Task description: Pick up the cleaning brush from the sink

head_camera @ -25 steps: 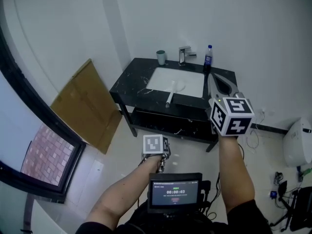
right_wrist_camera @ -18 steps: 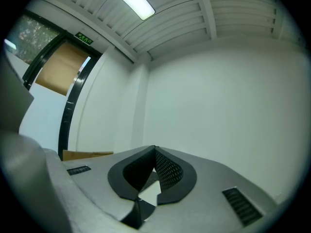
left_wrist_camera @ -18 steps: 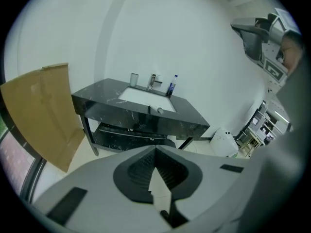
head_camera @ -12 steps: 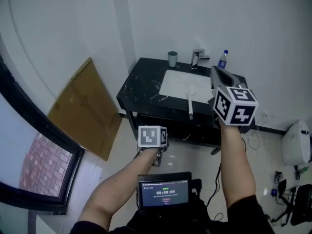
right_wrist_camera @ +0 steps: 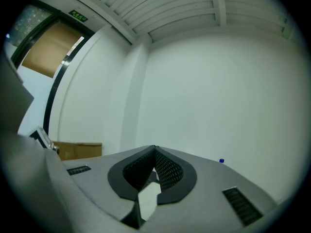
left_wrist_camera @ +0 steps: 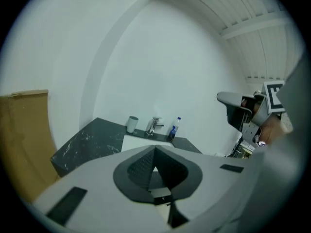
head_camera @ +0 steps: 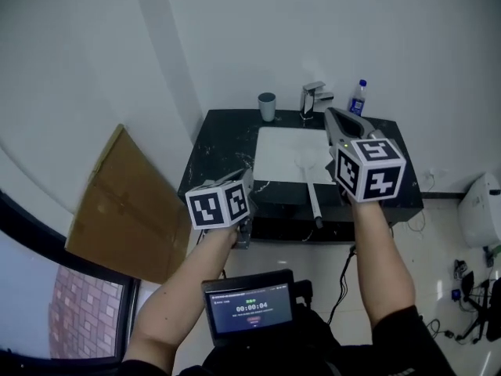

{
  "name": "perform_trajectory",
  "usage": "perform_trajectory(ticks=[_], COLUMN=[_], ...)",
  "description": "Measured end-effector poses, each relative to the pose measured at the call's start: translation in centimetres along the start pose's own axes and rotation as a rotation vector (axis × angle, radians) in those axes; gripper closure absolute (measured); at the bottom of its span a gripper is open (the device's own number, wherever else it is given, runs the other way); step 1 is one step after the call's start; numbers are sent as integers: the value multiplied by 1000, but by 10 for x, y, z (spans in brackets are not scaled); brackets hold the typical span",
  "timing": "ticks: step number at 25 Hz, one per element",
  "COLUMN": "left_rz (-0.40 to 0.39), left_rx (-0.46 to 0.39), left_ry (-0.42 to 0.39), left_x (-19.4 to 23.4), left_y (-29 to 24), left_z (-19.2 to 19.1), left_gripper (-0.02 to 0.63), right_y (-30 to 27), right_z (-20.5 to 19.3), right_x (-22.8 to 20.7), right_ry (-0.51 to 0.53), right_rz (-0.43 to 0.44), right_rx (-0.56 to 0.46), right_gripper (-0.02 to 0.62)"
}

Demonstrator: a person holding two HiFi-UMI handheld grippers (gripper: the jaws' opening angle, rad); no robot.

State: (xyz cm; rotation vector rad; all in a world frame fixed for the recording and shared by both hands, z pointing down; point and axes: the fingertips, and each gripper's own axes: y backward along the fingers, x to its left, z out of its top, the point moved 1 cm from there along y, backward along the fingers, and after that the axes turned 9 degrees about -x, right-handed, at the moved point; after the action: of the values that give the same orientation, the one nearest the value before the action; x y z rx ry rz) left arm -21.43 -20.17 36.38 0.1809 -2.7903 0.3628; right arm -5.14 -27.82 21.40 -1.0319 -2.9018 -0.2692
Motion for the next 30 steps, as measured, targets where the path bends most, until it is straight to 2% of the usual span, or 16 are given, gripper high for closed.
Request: perform_trajectory(ticks=[3,7,11,13,16,18,22,24,25,26,27,28,30], left_rz=[-4,-33,-119,-159,-270,-304,-254,-251,-256,-256,-248,-232,-187], left_rx=[-22,-2,-13,1,6,10,16,29,35,39,43,48,56], left_ry=[-54,-115,-139,-171,-222,-218,-164,-142,-124,-115,-122,-140,-172], left_x=[31,73,120,141,161,175,201,206,207,208,209,211,218], left_y=[-39,-76,-121,-146,-181,-201,-227,-239,-244,-248,-252,-255,-265], left_z=[35,55,72,72,82,82,63,57,53,48,44,41,38], left_gripper=[606,606,606,606,606,605,603,569,527,526,526,526,526], right_y=[-47,-88,-128,-142,-167,-179,-176,-176,-175,-174,-172,-171,-172], right_z=[-31,-72,-100,-130,-167,-196,-271,-303,-317,-332,-345,-357,-377], right_x=[-13,-19,-12,-17,-30,-33,-42,-48,-49,-49,-48,-47,-49], right_ry=[-4,-37,-64,-76,-92,-107,-145,-180,-203,-226,-245,-257,-276], right_rz=[-16,-64,-103,-160,-234,-260,-261,-263,-261,-253,-240,-226,-204], right_rx=[71,145,182,246,300,346,554,640,675,713,754,793,859], right_gripper=[594,594,594,594,594,594,594,594,594,594,514,488,488])
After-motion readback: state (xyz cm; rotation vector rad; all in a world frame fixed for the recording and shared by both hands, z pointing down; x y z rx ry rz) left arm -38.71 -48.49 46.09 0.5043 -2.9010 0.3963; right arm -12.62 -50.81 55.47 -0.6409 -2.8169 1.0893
